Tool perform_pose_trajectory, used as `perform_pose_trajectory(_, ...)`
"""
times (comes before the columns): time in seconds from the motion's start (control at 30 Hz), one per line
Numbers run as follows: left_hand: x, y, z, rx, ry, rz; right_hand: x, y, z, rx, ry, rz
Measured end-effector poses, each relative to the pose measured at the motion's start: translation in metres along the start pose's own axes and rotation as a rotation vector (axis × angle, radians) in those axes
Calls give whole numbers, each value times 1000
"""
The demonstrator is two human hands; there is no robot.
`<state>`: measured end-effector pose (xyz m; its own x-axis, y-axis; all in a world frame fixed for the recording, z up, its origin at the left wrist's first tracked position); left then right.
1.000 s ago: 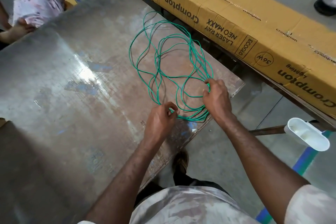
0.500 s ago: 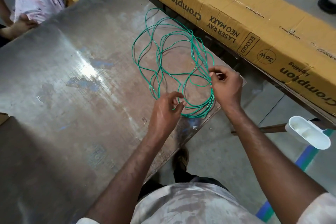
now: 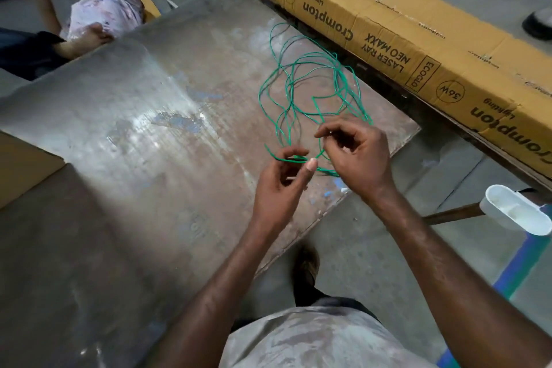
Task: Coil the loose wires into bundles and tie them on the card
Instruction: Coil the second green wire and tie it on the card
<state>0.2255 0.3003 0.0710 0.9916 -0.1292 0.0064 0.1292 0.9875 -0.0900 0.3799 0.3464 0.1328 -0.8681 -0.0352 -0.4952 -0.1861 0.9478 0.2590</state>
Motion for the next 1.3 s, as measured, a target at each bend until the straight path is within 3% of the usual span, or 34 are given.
perform_pose_trajectory(0.13, -55, -59, -3, -8, -210, 129, 46, -37, -70, -236, -39, -30)
perform_pose_trajectory(0.3, -128, -150, -11, 66, -291, 191, 129, -106, -154, -337, -25, -136)
perform_pose_trajectory(0.57, -241, -324, -13, 155, 111, 279, 254, -216, -259, -400, 68, -313)
perform_pose_trajectory(0.77, -300, -423, -29, 168, -15, 394, 320, -275, -336, -502, 149, -538)
perform_pose_trajectory(0.93, -334, -470, -41, 95, 80, 558, 359, -303, -366, -541, 188, -721)
perform_pose_trajectory(1.07, -352, -494, -42, 157, 126, 695, 378, -315, -375, -545, 219, -780)
perform_pose_trajectory(1.3, -344, -519, -25, 191, 172, 604, 393, -325, -372, -441, 280, -761)
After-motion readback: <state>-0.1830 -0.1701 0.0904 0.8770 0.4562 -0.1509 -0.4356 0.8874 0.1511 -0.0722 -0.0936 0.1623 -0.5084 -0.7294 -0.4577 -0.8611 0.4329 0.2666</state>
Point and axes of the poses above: each hand's wrist, its own y-axis towards the middle knuckle, its own x-axis out of the palm, z = x × y, the point moved 4 cm from there along y, towards the middle knuckle, and after that the axes turned 11 degrees about -z, right-handed, at the moved point
